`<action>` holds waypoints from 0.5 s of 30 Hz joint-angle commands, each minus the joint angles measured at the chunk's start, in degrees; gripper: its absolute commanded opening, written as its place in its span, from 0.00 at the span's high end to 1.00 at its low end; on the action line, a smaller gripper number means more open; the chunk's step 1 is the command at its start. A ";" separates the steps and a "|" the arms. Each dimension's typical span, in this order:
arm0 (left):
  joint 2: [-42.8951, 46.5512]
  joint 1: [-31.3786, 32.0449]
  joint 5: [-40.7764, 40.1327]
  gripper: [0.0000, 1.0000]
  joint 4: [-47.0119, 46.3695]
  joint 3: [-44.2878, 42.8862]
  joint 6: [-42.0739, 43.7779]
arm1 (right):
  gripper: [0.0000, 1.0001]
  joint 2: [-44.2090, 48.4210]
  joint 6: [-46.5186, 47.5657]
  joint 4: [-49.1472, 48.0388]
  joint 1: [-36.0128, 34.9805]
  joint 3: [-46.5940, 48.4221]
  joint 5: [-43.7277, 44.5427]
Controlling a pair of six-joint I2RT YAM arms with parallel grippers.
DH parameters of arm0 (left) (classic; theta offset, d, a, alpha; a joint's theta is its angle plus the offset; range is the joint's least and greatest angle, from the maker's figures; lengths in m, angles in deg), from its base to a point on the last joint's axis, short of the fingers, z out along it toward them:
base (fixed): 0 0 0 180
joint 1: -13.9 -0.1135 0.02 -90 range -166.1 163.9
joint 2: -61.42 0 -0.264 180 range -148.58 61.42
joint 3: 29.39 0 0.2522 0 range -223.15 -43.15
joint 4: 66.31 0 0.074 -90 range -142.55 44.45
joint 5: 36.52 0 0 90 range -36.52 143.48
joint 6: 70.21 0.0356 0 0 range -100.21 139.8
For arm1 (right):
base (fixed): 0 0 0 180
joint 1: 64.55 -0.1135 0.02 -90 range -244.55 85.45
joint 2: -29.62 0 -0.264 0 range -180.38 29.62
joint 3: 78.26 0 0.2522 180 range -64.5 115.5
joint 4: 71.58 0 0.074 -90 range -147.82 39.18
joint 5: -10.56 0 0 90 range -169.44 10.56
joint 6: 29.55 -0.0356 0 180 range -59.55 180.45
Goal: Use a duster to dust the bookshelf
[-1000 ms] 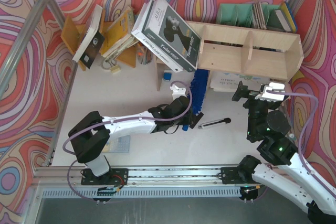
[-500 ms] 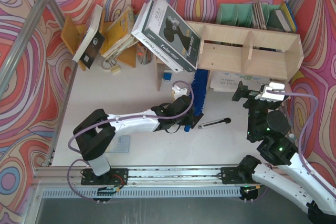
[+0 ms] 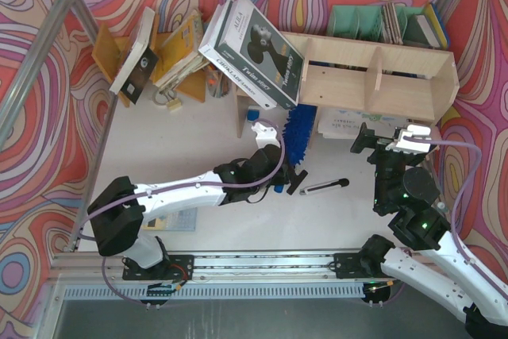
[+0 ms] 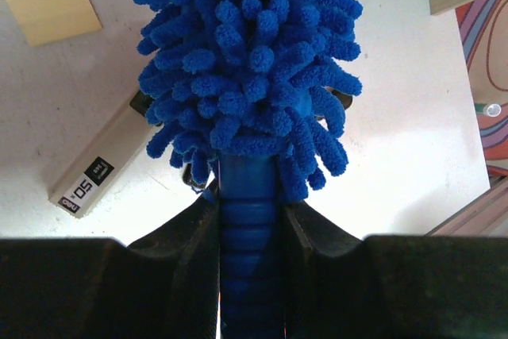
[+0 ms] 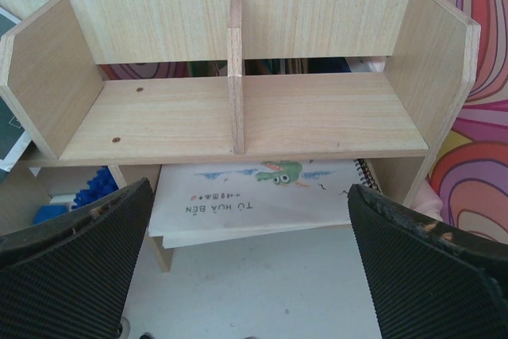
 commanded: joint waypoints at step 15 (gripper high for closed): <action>-8.31 -0.97 3.14 1.00 -0.07 -2.22 0.75 | 0.01 0.65 -0.82 0.51 0.41 1.03 -0.11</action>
